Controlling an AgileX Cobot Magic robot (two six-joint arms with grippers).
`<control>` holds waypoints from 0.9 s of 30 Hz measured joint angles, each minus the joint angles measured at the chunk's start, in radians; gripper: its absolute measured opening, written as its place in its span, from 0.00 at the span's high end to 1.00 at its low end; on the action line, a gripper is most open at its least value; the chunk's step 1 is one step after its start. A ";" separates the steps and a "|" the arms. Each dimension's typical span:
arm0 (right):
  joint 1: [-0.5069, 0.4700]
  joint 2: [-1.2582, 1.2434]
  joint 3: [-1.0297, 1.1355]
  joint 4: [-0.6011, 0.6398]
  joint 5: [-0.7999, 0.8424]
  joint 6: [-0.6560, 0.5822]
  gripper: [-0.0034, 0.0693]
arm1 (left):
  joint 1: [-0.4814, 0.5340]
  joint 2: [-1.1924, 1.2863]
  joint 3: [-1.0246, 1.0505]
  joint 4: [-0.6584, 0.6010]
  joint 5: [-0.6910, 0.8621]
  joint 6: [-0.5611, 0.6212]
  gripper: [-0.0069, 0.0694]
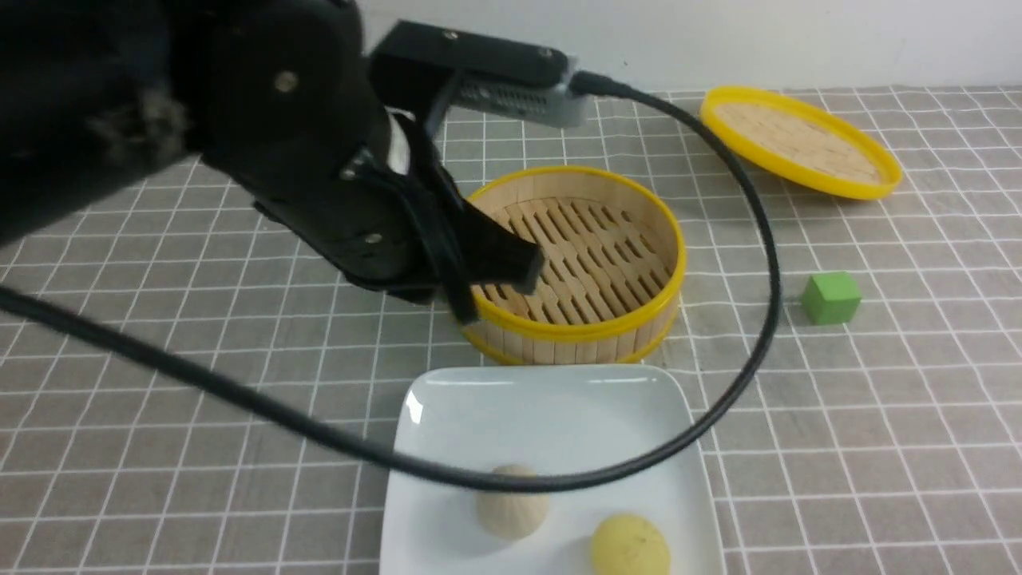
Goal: Put the steamed buns into the plate on the grey tablecloth.
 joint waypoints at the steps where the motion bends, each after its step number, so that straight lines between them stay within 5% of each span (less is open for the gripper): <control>1: 0.000 0.000 0.000 0.000 0.000 0.000 0.89 | 0.000 -0.026 0.007 0.008 0.014 0.000 0.91; 5: 0.000 0.000 0.000 0.000 0.000 0.000 0.89 | 0.000 -0.168 0.125 0.014 0.014 0.000 0.91; 9: 0.000 0.000 0.000 -0.004 0.001 0.000 0.89 | 0.000 -0.321 0.354 -0.044 -0.148 -0.001 0.91; 13: 0.000 0.000 0.000 -0.005 0.001 0.000 0.88 | 0.000 -0.485 0.658 -0.129 -0.591 -0.055 0.91; 18: 0.000 0.000 0.000 -0.005 0.001 0.000 0.88 | 0.000 -0.559 0.773 -0.142 -0.830 -0.075 0.90; 27: 0.000 0.000 0.000 -0.005 0.001 0.000 0.86 | 0.000 -0.567 0.799 -0.127 -0.838 -0.075 0.89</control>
